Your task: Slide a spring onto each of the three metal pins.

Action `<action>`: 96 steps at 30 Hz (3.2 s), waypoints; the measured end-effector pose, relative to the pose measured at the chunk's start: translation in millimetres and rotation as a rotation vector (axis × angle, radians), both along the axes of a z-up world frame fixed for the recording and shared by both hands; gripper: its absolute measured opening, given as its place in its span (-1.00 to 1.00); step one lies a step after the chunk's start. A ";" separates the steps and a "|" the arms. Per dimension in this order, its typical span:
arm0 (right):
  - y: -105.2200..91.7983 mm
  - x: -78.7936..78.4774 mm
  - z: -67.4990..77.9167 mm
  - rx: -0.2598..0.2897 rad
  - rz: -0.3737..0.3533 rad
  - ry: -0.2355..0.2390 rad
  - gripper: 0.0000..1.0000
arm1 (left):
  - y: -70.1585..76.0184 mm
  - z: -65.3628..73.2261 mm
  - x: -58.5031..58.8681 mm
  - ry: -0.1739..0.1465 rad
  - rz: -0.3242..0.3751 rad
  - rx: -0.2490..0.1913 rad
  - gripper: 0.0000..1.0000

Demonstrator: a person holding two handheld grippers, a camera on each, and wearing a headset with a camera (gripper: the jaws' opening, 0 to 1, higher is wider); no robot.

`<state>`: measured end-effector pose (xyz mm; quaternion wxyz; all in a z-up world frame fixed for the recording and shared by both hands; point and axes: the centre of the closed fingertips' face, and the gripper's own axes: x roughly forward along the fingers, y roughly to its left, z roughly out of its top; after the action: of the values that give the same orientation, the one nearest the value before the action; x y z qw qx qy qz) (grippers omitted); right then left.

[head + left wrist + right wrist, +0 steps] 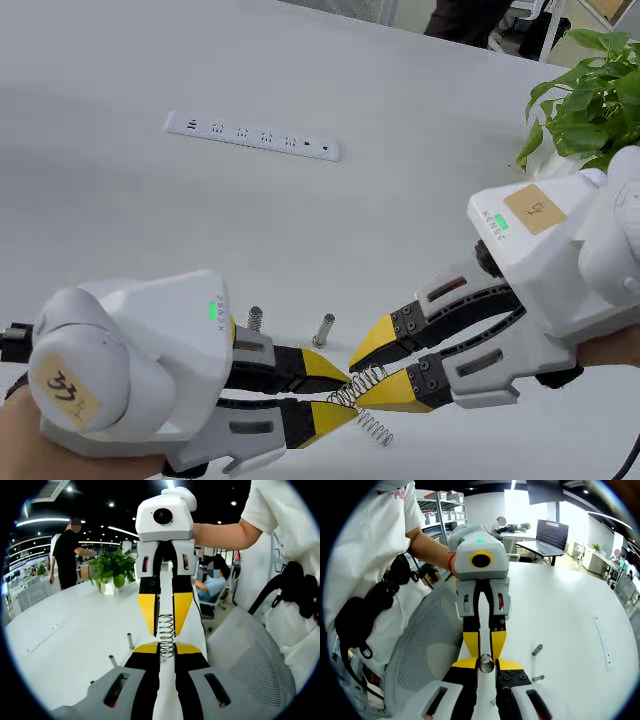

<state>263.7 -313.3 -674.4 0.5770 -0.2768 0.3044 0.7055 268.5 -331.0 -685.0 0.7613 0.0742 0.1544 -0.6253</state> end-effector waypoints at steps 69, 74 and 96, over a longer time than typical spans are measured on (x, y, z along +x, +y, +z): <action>-6.0 76.5 -16.0 -0.194 -0.163 -0.145 -0.87 | 85.3 -36.1 30.9 0.036 0.205 0.042 0.24; -7.1 89.0 -26.9 -0.236 -0.177 -0.157 -0.88 | 92.7 -38.5 35.5 0.045 0.225 0.032 0.44; -9.9 116.0 -73.9 -0.352 -0.151 -0.159 -0.88 | 107.3 -50.8 47.2 0.076 0.267 0.006 0.81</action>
<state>379.7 -323.2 -748.3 0.5933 -0.4044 0.3966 0.5720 315.8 -223.7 -735.8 0.8312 0.0312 0.1936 -0.5203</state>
